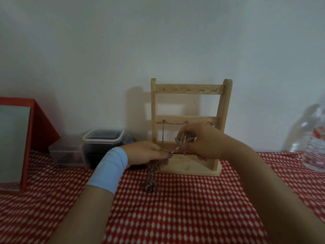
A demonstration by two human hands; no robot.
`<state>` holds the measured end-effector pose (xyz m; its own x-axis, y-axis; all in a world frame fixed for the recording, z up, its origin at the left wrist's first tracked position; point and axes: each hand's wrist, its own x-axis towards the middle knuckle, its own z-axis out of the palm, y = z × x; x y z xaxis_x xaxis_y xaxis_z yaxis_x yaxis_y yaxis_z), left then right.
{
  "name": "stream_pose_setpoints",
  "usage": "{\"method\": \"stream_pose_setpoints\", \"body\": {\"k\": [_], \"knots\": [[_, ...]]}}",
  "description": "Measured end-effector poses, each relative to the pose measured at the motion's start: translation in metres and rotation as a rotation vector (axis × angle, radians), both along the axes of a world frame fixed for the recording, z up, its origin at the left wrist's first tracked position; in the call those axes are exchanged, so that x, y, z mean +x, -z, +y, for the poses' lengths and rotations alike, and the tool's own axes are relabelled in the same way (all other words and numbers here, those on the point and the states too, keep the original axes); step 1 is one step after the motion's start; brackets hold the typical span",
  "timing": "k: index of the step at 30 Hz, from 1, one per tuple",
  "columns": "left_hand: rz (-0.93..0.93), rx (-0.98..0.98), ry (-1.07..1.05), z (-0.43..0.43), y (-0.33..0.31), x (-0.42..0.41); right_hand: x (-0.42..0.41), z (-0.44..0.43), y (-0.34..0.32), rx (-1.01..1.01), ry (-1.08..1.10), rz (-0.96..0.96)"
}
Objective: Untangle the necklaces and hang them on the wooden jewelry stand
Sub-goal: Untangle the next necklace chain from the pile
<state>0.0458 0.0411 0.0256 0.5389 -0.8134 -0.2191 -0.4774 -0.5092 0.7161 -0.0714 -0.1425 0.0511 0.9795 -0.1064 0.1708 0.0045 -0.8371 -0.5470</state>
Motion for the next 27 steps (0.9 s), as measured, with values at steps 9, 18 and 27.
{"method": "stream_pose_setpoints", "body": {"k": [9, 18, 27], "knots": [[0.124, -0.159, 0.057, 0.0, 0.005, 0.001, -0.008, -0.004, -0.009, -0.108, -0.02, 0.195], [-0.034, -0.029, 0.137, -0.017, 0.019, -0.007, 0.005, -0.002, 0.02, -0.19, -0.13, 0.651], [0.106, -0.035, 0.049, -0.015, 0.031, 0.006, 0.011, -0.006, 0.031, -0.067, -0.152, 0.582]]}}
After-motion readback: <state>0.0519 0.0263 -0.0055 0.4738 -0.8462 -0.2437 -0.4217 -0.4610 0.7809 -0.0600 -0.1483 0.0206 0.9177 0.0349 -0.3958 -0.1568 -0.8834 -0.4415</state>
